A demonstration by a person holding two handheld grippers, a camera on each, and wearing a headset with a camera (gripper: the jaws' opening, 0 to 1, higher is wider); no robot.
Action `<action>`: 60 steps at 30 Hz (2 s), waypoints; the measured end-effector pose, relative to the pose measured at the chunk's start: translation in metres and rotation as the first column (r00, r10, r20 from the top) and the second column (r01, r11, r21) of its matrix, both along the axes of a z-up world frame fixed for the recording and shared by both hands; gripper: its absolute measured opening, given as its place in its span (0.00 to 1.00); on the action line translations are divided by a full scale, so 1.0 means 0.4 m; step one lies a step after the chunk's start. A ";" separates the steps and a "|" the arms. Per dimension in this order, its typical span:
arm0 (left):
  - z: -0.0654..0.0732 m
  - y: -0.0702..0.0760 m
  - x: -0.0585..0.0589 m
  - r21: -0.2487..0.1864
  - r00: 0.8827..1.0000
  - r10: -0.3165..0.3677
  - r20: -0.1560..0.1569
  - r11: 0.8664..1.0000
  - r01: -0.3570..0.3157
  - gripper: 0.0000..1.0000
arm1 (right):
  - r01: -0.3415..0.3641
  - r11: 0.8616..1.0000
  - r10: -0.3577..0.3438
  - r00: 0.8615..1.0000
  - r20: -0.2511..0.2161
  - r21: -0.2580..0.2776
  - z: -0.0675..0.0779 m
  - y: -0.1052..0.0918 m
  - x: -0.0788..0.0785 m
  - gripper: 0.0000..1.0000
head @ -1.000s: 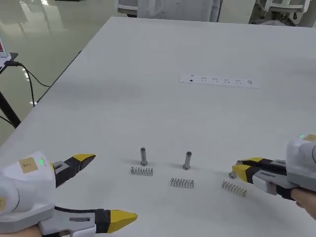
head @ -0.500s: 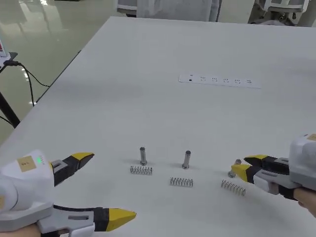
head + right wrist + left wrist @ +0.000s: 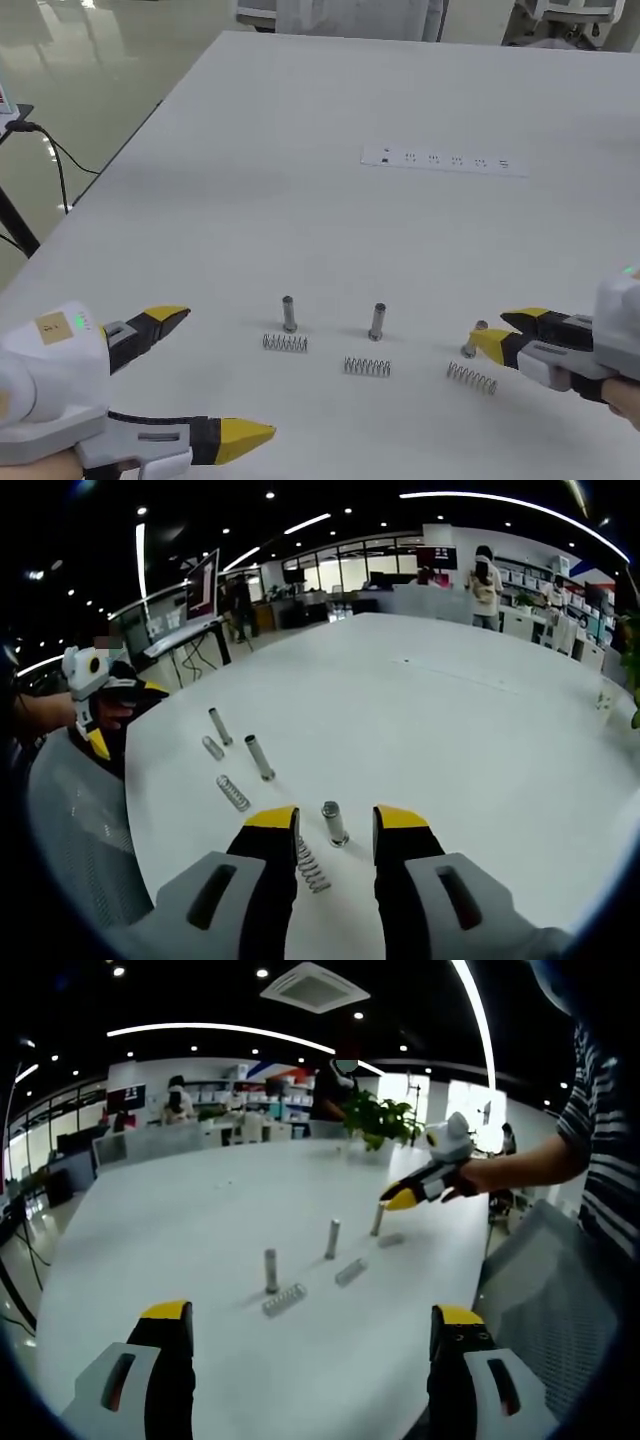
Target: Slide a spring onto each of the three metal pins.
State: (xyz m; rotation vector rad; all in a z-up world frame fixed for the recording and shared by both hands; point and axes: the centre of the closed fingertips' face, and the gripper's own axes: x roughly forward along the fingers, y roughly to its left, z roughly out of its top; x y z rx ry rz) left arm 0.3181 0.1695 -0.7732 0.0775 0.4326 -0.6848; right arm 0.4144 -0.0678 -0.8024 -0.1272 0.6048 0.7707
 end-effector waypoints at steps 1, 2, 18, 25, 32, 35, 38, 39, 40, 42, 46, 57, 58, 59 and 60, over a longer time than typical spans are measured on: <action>-0.001 0.000 0.000 0.001 1.000 0.001 0.000 1.000 -0.001 0.96 | -0.001 1.000 0.001 1.000 0.002 -0.003 -0.001 -0.002 0.000 0.28; -0.001 0.001 0.000 0.001 1.000 0.001 0.000 1.000 -0.001 0.96 | -0.001 1.000 0.001 1.000 0.004 -0.005 -0.002 -0.003 0.001 0.29; 0.000 0.004 0.004 -0.001 1.000 0.002 0.005 1.000 -0.002 0.96 | -0.020 1.000 0.020 1.000 0.008 -0.006 0.008 -0.022 -0.021 0.29; -0.002 0.005 0.005 0.000 1.000 0.000 0.005 1.000 0.000 0.96 | -0.027 1.000 0.027 1.000 0.005 -0.015 0.005 -0.035 -0.033 0.29; -0.001 0.010 0.009 0.008 1.000 -0.004 0.009 1.000 0.004 0.95 | -0.046 0.999 0.047 0.999 0.003 -0.029 0.000 -0.039 -0.046 0.28; 0.000 0.013 0.012 0.010 1.000 -0.003 0.011 1.000 0.003 0.95 | -0.061 0.997 0.061 0.998 0.004 -0.040 -0.003 -0.038 -0.056 0.28; 0.004 0.016 0.015 0.008 1.000 0.000 0.014 1.000 0.000 0.95 | -0.092 0.994 0.092 0.996 0.004 -0.061 -0.007 -0.031 -0.067 0.27; 0.005 0.017 0.016 0.009 1.000 0.001 0.015 1.000 -0.001 0.95 | -0.107 0.991 0.108 0.994 0.006 -0.075 -0.009 -0.029 -0.070 0.27; 0.006 0.018 0.016 0.010 1.000 0.001 0.015 1.000 -0.001 0.95 | -0.118 0.989 0.120 0.993 0.010 -0.087 -0.010 -0.028 -0.071 0.27; 0.007 0.019 0.016 0.009 1.000 0.002 0.016 1.000 -0.002 0.95 | -0.164 0.977 0.168 0.985 0.023 -0.139 -0.016 -0.030 -0.075 0.26; 0.009 0.020 0.014 0.007 1.000 0.003 0.016 1.000 -0.003 0.95 | -0.252 0.940 0.273 0.960 0.061 -0.230 -0.018 -0.012 -0.092 0.24; 0.010 0.024 0.014 0.007 1.000 0.000 0.015 1.000 0.000 0.96 | -0.349 0.882 0.390 0.918 0.073 -0.317 -0.032 0.014 -0.104 0.20; 0.010 0.024 0.014 0.008 1.000 -0.001 0.015 1.000 0.001 0.96 | -0.355 0.877 0.396 0.916 0.069 -0.323 -0.035 0.013 -0.104 0.19; 0.010 0.025 0.015 0.009 1.000 -0.003 0.015 1.000 0.003 0.96 | -0.363 0.871 0.404 0.912 0.064 -0.332 -0.041 0.011 -0.105 0.19; 0.010 0.025 0.015 0.009 1.000 -0.005 0.015 1.000 0.005 0.96 | -0.367 0.867 0.409 0.911 0.061 -0.338 -0.044 0.010 -0.105 0.19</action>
